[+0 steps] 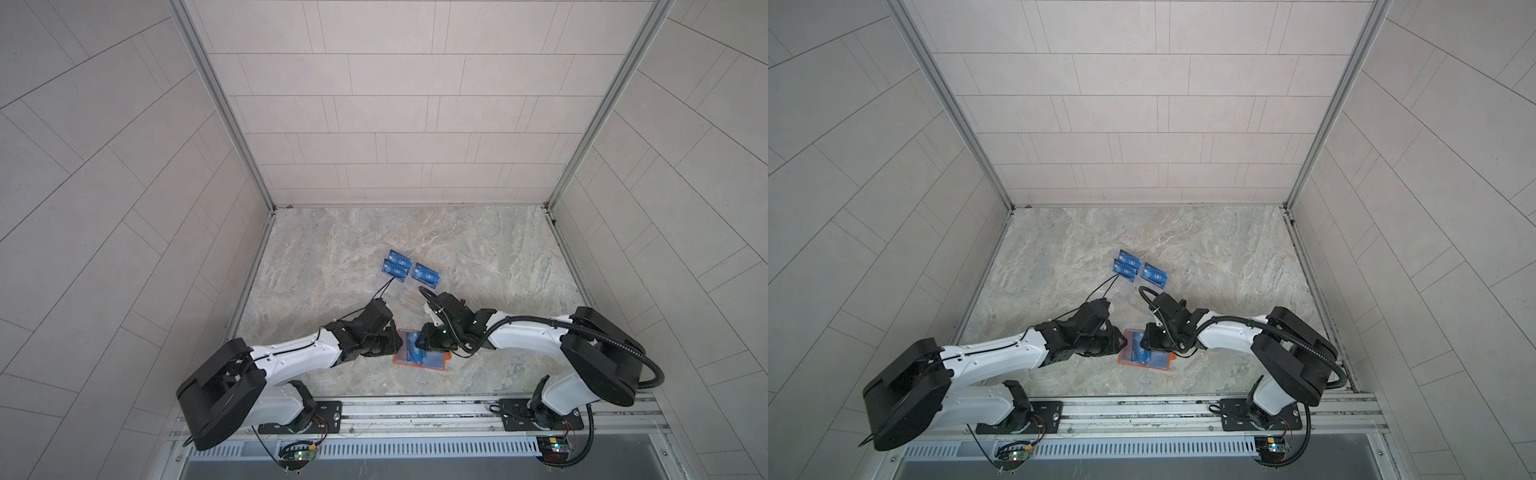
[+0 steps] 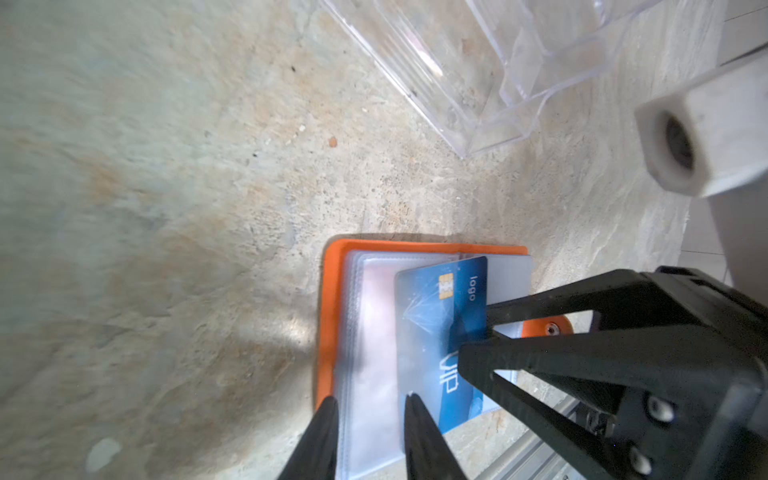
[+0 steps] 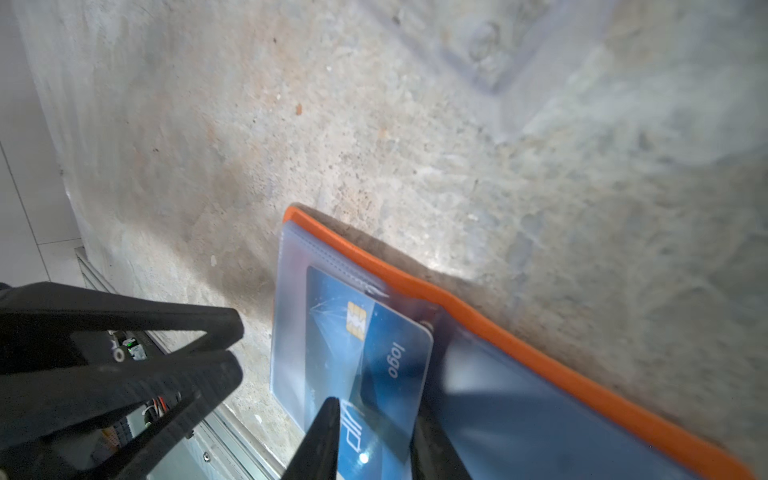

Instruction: Put the credit cards into the card holder

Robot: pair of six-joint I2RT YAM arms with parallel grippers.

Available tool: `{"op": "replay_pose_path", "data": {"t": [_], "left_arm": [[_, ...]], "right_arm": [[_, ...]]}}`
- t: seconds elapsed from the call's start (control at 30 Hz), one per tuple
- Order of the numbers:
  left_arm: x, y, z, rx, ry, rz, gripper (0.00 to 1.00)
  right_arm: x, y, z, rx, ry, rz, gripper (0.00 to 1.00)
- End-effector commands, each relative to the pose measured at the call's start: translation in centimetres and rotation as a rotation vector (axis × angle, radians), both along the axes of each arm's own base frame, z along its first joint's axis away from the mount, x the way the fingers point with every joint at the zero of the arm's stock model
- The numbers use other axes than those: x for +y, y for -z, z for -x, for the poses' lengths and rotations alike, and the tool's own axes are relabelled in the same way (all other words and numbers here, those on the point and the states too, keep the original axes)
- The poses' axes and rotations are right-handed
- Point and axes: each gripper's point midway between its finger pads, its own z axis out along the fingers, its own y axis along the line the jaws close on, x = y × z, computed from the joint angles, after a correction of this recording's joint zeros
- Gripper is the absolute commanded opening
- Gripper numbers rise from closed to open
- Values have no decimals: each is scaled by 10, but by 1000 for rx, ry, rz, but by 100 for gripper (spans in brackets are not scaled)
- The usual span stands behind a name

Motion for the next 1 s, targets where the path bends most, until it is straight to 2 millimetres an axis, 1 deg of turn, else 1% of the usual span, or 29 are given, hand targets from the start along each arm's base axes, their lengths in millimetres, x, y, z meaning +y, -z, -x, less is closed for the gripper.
{"op": "replay_pose_path", "data": {"t": [0.0, 0.07, 0.1, 0.2, 0.37, 0.43, 0.57, 0.73, 0.97], "left_arm": [[16, 1, -4, -10, -19, -92, 38], [22, 7, -5, -6, -30, -116, 40], [22, 9, -6, -7, -28, -112, 43], [16, 13, -6, -2, -6, -86, 47], [2, 19, -6, 18, 24, -41, 45], [4, 20, -5, 19, 23, -44, 44], [8, 25, 0, 26, 10, -34, 41], [12, 30, 9, 36, -32, -21, 38], [8, 26, 20, 33, -77, 10, 38]], "right_arm": [[-9, 3, 9, 22, -31, 68, 32], [-7, 3, 10, 29, -38, 67, 33], [-4, 3, 11, 32, -44, 62, 33], [4, 6, 16, 54, -70, 57, 33], [16, 7, 22, 62, -104, 70, 35], [18, 6, 22, 63, -101, 70, 35], [14, 7, 19, 64, -44, 81, 35], [19, 7, 15, 91, 53, 23, 36], [20, 3, 21, 88, 69, 62, 37]]}}
